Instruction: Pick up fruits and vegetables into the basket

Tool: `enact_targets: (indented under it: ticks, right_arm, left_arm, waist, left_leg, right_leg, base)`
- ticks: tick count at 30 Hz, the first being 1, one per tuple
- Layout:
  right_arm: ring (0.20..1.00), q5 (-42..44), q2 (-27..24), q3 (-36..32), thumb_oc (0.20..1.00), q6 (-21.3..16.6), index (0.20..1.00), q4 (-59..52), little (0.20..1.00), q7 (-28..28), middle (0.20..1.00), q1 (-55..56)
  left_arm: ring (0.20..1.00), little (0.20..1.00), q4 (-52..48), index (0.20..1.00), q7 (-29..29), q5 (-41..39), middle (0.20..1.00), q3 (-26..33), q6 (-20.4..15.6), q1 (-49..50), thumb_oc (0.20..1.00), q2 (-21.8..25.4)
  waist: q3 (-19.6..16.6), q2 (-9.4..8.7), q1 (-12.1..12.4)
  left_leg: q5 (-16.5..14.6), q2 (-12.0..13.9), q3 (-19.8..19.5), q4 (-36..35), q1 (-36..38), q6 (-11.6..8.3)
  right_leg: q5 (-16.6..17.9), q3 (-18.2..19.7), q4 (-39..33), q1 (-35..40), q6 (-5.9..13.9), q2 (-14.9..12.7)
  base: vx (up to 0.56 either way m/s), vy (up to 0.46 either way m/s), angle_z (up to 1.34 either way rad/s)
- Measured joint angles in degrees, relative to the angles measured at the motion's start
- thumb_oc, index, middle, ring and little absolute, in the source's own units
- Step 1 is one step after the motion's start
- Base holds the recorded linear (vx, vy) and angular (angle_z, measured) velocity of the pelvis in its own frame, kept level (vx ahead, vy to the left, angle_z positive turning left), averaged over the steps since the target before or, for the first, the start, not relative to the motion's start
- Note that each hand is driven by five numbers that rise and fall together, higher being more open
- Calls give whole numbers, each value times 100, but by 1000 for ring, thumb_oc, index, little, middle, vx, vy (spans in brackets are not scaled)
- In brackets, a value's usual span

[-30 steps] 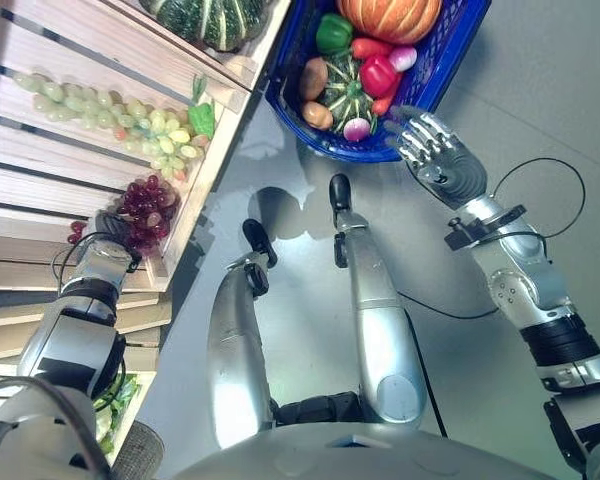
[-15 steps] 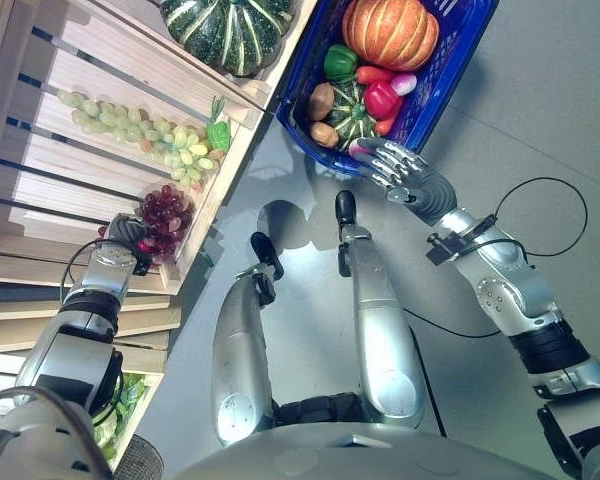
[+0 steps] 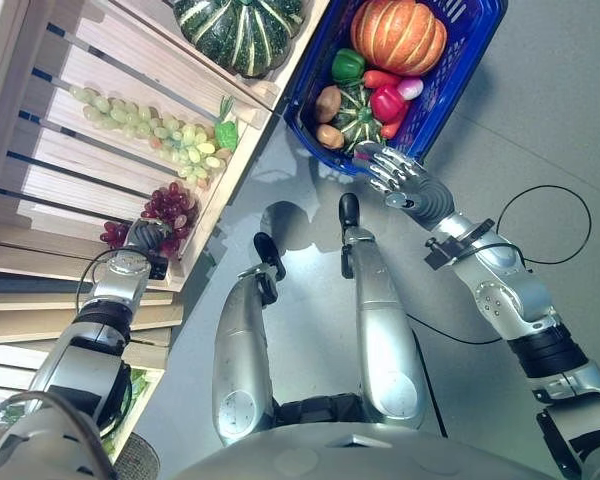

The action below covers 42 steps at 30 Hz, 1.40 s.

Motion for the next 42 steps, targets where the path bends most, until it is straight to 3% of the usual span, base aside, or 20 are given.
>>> enact_targets:
  ticks: [10,20,27,35,42]
  right_arm:
    - [1000,5,28,83,1000,-183,1000,23,1000,-26,1000,-13]
    - [1000,42,180,230,1000,-567,1000,251,1000,-75,1000,-37]
    - [1000,88,352,321,1000,-734,1000,448,1000,-158,1000,-74]
    - [1000,96,415,445,1000,-844,1000,458,1000,-241,1000,-113]
    - [1000,151,422,444,1000,-856,1000,461,1000,-291,1000,-113]
  left_arm:
    - [1000,1000,-247,1000,1977,440,1000,113,-243,-26,1000,-15]
    - [1000,1000,-403,1000,3600,1280,1000,114,-87,-247,1000,-70]
    - [1000,1000,-400,1000,3835,1524,1000,109,-76,-339,1000,-82]
    - [1000,1000,-395,1000,3533,1581,1000,-63,-143,-512,1000,-313]
    - [1000,1000,-394,1000,3065,1569,1000,-116,-495,-568,1000,-426]
  waist:
    - [35,-66,6]
    - [68,-232,139]
    - [82,-346,138]
    - [92,-378,137]
    - [90,-388,125]
  left_leg:
    - [14,18,-170,94,-269,-23]
    - [1,45,-317,275,-492,-25]
    - [-6,77,-413,364,-645,-32]
    - [-3,74,-455,371,-724,-39]
    - [-3,83,-451,374,-808,-38]
  right_leg:
    - [-10,-100,31,-146,-14,41]
    - [-15,-220,88,-226,-20,38]
    - [-15,-313,94,-288,-20,50]
    - [-16,-349,77,-325,-21,47]
    - [-16,-344,84,-419,-21,51]
  base:
    - [-2,-74,5]
    - [-3,-70,5]
    - [6,-52,3]
    - [6,-35,2]
    - [0,0,0]
